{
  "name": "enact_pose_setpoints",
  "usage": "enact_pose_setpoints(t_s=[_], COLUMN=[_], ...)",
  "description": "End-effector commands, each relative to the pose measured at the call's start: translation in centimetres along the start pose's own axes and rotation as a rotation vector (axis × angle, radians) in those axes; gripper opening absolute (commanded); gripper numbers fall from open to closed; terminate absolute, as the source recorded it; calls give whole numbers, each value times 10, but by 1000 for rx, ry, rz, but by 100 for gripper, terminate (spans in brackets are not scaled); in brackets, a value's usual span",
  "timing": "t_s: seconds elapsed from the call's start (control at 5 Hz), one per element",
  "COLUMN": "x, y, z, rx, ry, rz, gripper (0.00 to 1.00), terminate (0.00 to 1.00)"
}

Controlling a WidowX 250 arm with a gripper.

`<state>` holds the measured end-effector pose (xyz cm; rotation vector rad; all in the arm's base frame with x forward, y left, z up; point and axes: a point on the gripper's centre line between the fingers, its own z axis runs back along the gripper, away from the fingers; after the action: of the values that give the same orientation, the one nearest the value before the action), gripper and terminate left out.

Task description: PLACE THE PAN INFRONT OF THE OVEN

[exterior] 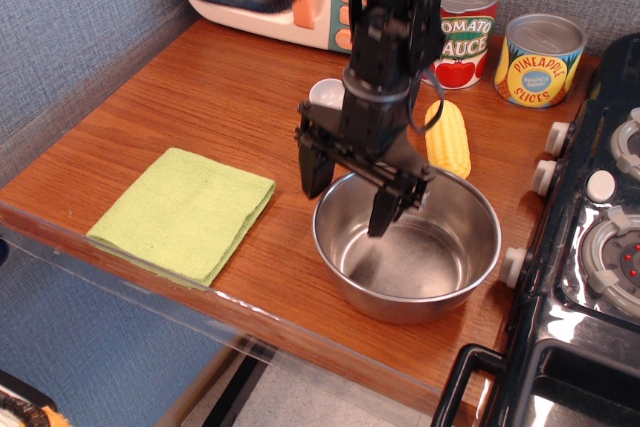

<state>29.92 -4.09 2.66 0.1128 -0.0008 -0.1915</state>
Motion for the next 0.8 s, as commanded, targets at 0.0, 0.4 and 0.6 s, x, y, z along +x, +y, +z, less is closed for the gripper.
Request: enact_pose_setpoints(t_s=[0.0, 0.4, 0.6], x=[-5, -11, -8], y=[11, 28, 62], z=[-8, 28, 54], rx=[-5, -63, -100], ry=[-1, -95, -172], rz=[1, 14, 113], gripper=[0, 0, 0], terminate=[0, 0, 0])
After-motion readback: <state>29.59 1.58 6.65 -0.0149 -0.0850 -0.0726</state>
